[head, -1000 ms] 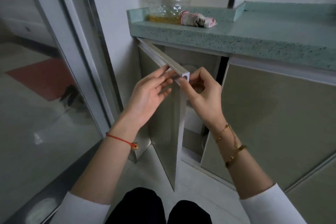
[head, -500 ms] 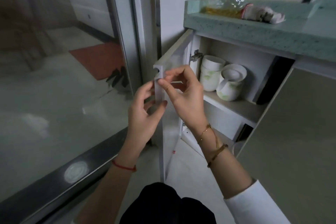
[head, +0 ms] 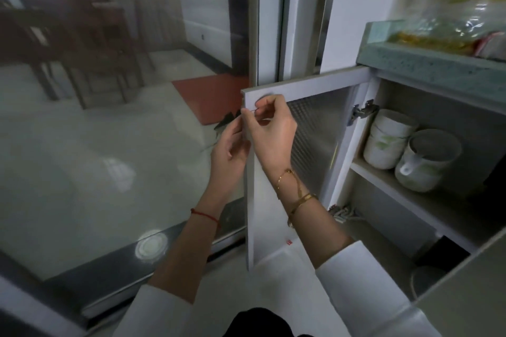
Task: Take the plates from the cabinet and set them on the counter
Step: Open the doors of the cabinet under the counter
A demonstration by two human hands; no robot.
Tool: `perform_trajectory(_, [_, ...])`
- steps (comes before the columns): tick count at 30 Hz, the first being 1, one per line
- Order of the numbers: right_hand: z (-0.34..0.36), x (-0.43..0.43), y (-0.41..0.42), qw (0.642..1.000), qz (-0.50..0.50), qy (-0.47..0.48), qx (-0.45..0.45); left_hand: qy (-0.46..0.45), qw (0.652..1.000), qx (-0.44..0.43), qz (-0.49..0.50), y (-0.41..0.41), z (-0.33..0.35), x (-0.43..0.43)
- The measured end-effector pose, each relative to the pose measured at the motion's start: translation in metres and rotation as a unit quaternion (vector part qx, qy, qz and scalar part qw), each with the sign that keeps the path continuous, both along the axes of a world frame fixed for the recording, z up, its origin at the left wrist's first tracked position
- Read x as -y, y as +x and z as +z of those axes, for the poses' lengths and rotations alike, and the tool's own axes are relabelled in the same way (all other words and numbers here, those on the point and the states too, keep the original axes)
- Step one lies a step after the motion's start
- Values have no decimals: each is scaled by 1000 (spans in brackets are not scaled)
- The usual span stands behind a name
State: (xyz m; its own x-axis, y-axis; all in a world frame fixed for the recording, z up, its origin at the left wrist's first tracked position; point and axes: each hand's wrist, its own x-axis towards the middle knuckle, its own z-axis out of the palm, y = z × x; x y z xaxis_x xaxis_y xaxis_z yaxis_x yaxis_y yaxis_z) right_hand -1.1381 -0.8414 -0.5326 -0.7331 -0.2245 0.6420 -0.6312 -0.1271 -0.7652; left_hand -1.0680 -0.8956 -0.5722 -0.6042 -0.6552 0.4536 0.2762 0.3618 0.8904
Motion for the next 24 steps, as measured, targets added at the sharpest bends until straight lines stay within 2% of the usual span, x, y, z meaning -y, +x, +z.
perform_trajectory(7, [2,19,-13,1000,1,14,-17,24,1000,-15,-11,-7,2,16])
perform_trajectory(12, [-5,8,-17,998,41,23,-36,58,998,-25,-16,-8,-1,7])
perform_trajectory(16, [-9,-22,-23,998,31,33,-48,-5,989,-71,133,-8,-3,-19])
perform_trajectory(18, [-10,-44,-30,998,6,43,-48,-17,981,-105,159,-11,-4,-36])
perform_trajectory(21, [-14,-82,-39,997,-28,60,-45,-1,990,-107,91,-22,-3,-57])
perform_trajectory(24, [-21,-131,-49,993,-87,70,-45,21,996,-67,-59,-41,-5,-88])
